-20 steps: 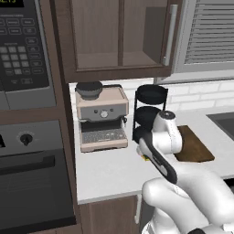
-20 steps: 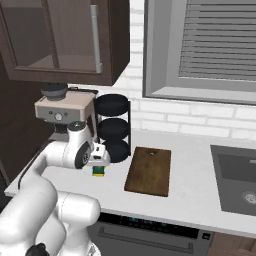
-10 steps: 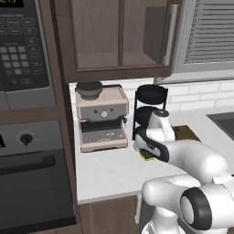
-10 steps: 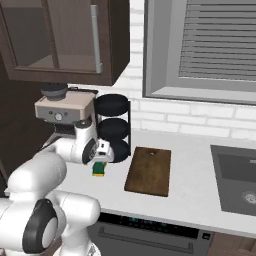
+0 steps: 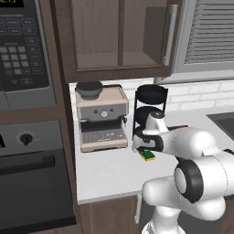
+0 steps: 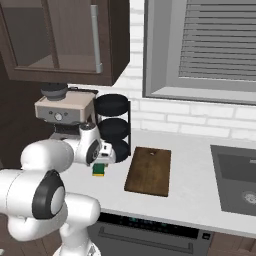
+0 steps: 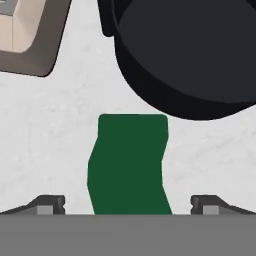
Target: Pick up the sponge from the counter and clean the cutting board by briefly scrubbing or pressing down on the cutting board. Once finished, release the sponge.
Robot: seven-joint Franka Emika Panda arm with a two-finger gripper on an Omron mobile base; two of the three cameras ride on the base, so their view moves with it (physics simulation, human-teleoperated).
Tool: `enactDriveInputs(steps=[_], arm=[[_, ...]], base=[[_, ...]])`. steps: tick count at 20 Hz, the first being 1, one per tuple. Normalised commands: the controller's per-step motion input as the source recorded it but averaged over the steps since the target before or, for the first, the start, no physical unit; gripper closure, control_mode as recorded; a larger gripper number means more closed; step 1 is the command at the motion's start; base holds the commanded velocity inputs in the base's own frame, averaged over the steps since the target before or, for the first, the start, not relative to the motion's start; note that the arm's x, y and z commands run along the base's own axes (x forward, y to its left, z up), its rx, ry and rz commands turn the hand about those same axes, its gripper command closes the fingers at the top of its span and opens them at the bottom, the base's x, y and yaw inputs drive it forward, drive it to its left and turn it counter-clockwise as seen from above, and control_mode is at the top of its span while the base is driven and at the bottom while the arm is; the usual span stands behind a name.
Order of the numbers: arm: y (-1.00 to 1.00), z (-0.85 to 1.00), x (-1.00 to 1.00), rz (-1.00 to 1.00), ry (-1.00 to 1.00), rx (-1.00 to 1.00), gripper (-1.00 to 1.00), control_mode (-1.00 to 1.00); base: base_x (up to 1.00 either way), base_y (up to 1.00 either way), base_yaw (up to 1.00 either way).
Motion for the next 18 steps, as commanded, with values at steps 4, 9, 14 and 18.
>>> enactDriveInputs(steps=[4,9,14,18], arm=[[0.0,-0.21,0.17,0.0,0.0,0.0,-1.0,-1.0],[0.0,-0.23,0.19,0.0,0.0,0.0,-1.0,-1.0],[0.0,-0.19,0.01,0.0,0.0,0.0,1.0,-1.0],[0.0,-0.21,0.0,0.0,0.0,0.0,1.0,-1.0]], base=[[0.0,0.0,0.0],[0.0,0.0,0.0],[0.0,0.0,0.0],[0.0,0.0,0.0]])
